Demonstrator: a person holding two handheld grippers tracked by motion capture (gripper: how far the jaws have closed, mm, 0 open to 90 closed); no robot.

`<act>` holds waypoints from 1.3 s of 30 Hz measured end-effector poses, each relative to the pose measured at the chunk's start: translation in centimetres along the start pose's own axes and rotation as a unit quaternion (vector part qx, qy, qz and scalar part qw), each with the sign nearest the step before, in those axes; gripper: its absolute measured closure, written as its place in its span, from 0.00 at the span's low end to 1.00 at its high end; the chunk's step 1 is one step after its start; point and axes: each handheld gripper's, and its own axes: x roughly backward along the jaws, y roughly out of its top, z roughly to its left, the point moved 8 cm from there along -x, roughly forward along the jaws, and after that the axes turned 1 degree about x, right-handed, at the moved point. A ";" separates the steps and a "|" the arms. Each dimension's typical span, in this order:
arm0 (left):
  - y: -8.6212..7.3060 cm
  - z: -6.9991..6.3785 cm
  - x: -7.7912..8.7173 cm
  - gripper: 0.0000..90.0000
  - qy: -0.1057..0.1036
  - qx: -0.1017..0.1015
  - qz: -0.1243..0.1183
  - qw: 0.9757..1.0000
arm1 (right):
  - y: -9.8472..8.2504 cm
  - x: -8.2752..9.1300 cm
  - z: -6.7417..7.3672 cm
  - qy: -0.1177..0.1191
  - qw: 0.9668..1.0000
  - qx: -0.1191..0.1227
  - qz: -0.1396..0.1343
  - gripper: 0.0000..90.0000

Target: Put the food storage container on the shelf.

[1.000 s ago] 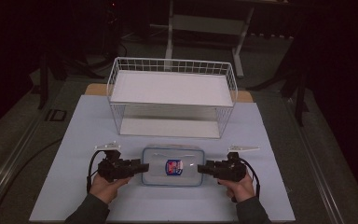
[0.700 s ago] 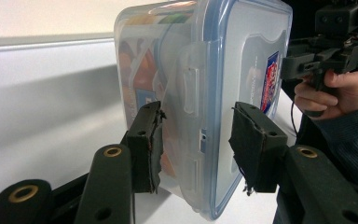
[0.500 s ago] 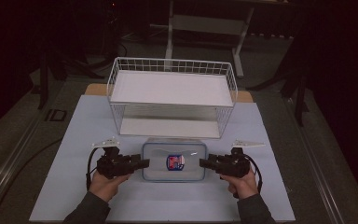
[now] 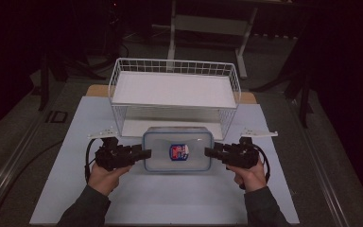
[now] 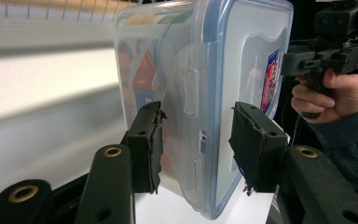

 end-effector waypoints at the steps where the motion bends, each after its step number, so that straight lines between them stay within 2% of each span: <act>1: 0.4 -0.1 0.1 0.60 -0.001 -0.003 -0.003 1.000 | 0.5 0.1 0.1 -0.001 1.000 0.003 -0.002 0.58; 8: 3.6 -0.8 0.8 0.60 0.003 -0.025 -0.022 0.999 | 3.7 0.7 0.8 -0.005 1.000 0.021 -0.023 0.57; 18: 7.8 -1.3 1.6 0.60 0.009 -0.043 -0.049 0.998 | 7.9 1.0 1.2 -0.010 0.998 0.037 -0.048 0.57; 25: 10.5 -0.7 1.7 0.60 0.006 -0.039 -0.071 0.997 | 10.3 0.9 1.1 -0.015 0.997 0.040 -0.061 0.57; 39: 13.9 0.9 1.1 0.60 0.013 -0.030 -0.075 0.997 | 13.4 -0.3 -0.7 -0.025 0.997 0.023 -0.073 0.56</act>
